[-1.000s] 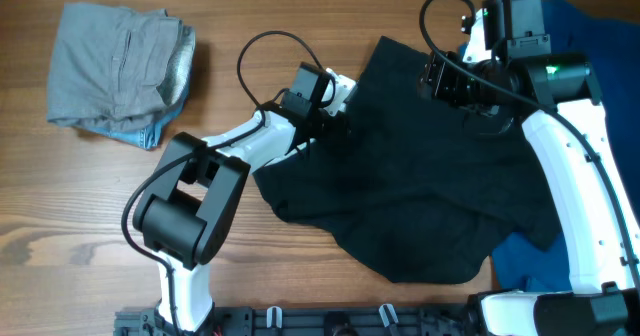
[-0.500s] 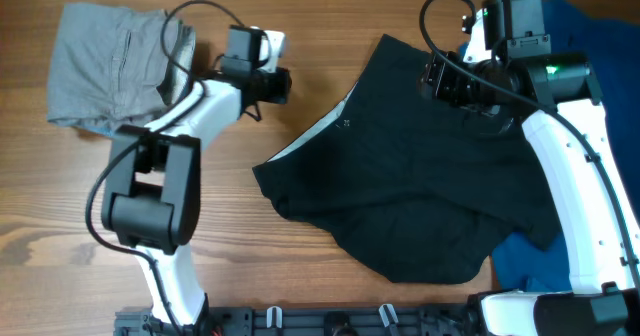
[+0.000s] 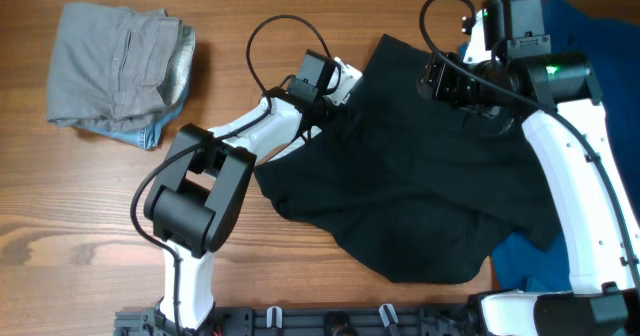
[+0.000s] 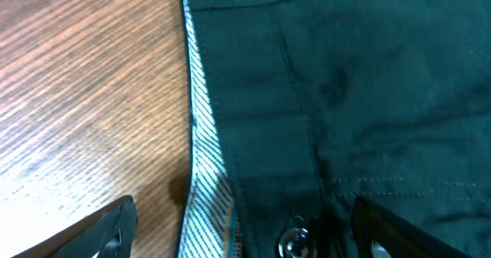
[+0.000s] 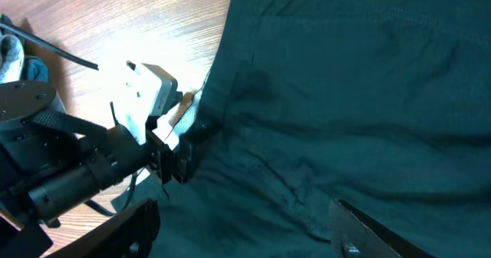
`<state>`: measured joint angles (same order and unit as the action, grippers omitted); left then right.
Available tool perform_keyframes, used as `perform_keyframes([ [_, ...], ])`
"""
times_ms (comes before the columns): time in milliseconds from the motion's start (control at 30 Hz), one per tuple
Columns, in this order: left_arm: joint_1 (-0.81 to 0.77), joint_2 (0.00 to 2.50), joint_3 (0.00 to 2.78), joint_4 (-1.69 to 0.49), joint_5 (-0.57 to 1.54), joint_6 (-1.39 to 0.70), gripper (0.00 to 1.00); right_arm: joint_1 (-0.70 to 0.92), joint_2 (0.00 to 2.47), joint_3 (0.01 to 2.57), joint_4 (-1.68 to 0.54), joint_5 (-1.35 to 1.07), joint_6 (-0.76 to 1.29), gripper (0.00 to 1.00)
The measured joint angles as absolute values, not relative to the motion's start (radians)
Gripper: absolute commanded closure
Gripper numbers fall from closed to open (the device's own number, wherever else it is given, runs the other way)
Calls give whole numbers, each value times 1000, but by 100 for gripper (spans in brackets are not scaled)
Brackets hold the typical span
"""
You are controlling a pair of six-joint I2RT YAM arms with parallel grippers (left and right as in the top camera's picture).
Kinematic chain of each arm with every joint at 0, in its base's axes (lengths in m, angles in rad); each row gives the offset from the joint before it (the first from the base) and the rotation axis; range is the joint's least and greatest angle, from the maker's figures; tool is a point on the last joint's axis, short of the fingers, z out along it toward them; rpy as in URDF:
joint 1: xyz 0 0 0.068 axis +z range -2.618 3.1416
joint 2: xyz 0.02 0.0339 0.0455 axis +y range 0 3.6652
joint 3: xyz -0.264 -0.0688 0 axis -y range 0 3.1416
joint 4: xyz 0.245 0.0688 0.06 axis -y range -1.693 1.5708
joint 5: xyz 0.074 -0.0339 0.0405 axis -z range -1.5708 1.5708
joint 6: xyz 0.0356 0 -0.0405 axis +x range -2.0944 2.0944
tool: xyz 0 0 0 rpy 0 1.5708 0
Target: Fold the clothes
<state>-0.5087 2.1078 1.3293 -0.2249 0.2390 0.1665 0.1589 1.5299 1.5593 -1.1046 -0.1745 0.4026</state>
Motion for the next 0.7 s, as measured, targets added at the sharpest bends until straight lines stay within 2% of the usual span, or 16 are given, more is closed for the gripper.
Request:
perform_keyframes([
  [33, -509, 2109, 1330, -224, 233, 167, 71, 159, 1530, 1559, -1105, -175, 403, 25],
  [67, -509, 2111, 1332, -227, 228, 172, 96, 159, 1530, 1559, -1106, -174, 403, 27],
  [300, -480, 2117, 1367, -287, 164, 86, 96, 159, 1530, 1559, -1110, -175, 402, 25],
  [433, -278, 2117, 1438, -425, 70, 29, 96, 159, 1530, 1559, -1111, -175, 400, 25],
  [467, -237, 2117, 1448, -440, 57, 19, 91, 159, 1530, 1559, -1111, -174, 400, 26],
  [533, -94, 2114, 1472, -475, 47, -16, 68, 159, 1530, 1559, -1111, -174, 400, 25],
  [600, -27, 2112, 1476, -503, 54, -31, 54, 159, 1530, 1559, -1111, -175, 400, 25],
  [700, -6, 2104, 1476, -549, 65, -45, 48, 159, 1533, 1559, -1111, -175, 394, 26],
])
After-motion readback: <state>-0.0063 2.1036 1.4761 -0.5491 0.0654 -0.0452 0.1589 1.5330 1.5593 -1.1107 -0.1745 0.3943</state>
